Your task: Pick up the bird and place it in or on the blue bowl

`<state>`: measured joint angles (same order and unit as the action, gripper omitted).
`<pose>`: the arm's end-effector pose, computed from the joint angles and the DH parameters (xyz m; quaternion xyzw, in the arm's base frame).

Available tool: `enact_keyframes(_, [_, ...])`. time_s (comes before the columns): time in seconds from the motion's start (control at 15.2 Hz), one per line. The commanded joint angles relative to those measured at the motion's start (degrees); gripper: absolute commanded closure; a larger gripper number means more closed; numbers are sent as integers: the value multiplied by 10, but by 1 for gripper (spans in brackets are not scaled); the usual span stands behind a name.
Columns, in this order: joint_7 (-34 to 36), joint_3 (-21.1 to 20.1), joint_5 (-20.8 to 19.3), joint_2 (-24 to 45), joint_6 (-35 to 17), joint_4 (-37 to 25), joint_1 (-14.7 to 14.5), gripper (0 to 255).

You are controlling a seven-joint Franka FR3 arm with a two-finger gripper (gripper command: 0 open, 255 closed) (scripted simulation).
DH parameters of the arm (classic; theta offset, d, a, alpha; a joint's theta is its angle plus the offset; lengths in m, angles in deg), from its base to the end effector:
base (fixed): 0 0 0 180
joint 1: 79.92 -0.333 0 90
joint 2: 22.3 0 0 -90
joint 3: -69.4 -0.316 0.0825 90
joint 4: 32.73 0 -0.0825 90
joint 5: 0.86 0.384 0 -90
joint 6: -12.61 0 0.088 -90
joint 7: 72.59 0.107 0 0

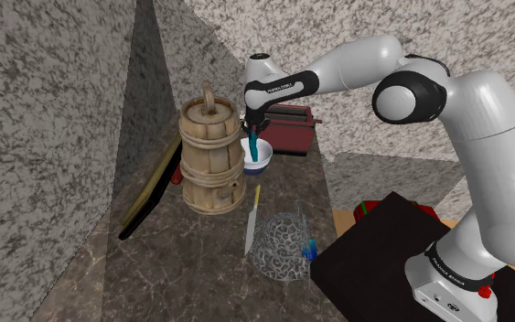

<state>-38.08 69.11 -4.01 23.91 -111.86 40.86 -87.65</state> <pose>0.7489 0.1024 0.2734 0.9754 -0.2154 0.0458 0.0052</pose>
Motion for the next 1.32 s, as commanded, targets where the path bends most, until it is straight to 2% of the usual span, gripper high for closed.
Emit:
enact_keyframes(0.0, [0,0,0,1,-1,0,0,255])
enact_keyframes(0.33, [0,0,0,1,-1,0,0,255])
enact_keyframes(0.4, [0,0,0,1,-1,0,0,0])
enact_keyframes(0.73, [0,0,0,1,-1,0,0,0])
enact_keyframes(0.99, [-1,-1,1,-41,43,-3,-1,0])
enact_keyframes(1.25, [-1,-1,1,-41,43,-3,-1,0])
